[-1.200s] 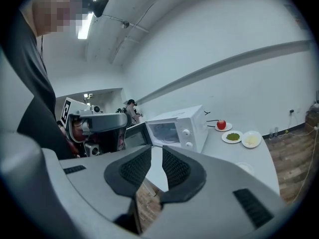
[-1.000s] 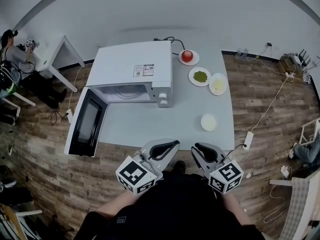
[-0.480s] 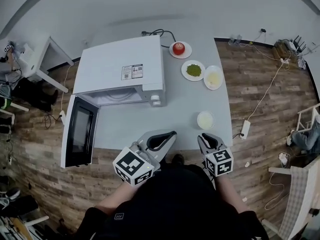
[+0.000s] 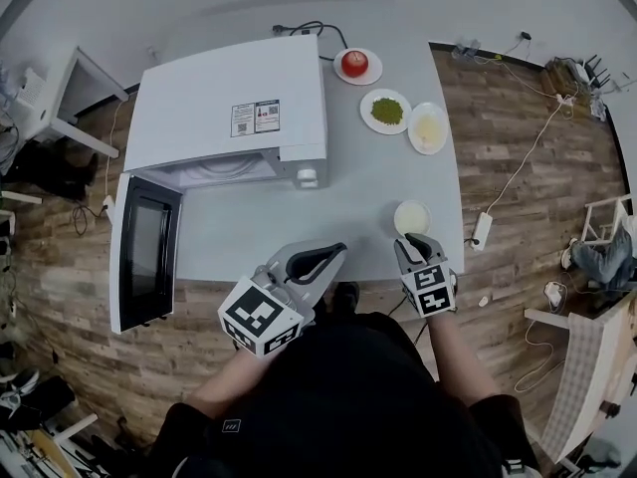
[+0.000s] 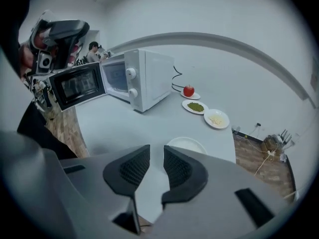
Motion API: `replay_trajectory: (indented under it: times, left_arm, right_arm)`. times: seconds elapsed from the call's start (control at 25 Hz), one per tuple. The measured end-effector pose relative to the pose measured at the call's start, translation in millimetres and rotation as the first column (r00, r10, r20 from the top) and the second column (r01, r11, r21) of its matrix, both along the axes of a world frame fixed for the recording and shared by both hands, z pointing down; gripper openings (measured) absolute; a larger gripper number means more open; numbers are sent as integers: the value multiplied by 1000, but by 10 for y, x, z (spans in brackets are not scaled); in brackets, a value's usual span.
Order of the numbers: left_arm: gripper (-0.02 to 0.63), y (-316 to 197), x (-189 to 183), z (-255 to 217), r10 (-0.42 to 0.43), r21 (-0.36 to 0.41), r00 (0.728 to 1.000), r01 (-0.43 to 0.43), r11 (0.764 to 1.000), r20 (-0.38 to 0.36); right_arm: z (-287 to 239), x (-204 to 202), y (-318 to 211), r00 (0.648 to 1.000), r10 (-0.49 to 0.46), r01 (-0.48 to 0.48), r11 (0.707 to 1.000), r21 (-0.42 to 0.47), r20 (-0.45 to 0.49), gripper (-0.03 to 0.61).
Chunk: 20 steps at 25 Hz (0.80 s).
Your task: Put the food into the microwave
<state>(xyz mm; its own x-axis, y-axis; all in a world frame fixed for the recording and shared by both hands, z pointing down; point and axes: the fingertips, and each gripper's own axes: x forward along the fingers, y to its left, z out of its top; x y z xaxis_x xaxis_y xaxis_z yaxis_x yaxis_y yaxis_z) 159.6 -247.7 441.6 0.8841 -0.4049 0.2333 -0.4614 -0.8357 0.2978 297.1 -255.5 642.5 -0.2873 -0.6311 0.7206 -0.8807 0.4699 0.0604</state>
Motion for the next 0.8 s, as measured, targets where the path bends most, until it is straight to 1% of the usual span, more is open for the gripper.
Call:
replay_trajectory:
  times: [0.16, 0.32, 0.56, 0.8]
  left_arm:
    - [8, -98, -79, 93, -21, -4, 1000, 21, 1000, 5]
    - [8, -144, -161, 141, -33, -5, 999, 33, 999, 2]
    - [8, -147, -304, 180, -70, -16, 998, 70, 997, -1]
    - [8, -166, -387, 122, -97, -6, 995, 97, 995, 1]
  right_arm:
    - [128, 18, -20, 993, -63, 59, 997, -41, -97, 109]
    - [269, 69, -62, 972, -119, 107, 992, -73, -203, 118]
    - [420, 140, -97, 915, -203, 180, 979, -97, -348, 124]
    - [597, 166, -88, 838, -278, 237, 961, -144, -470, 124]
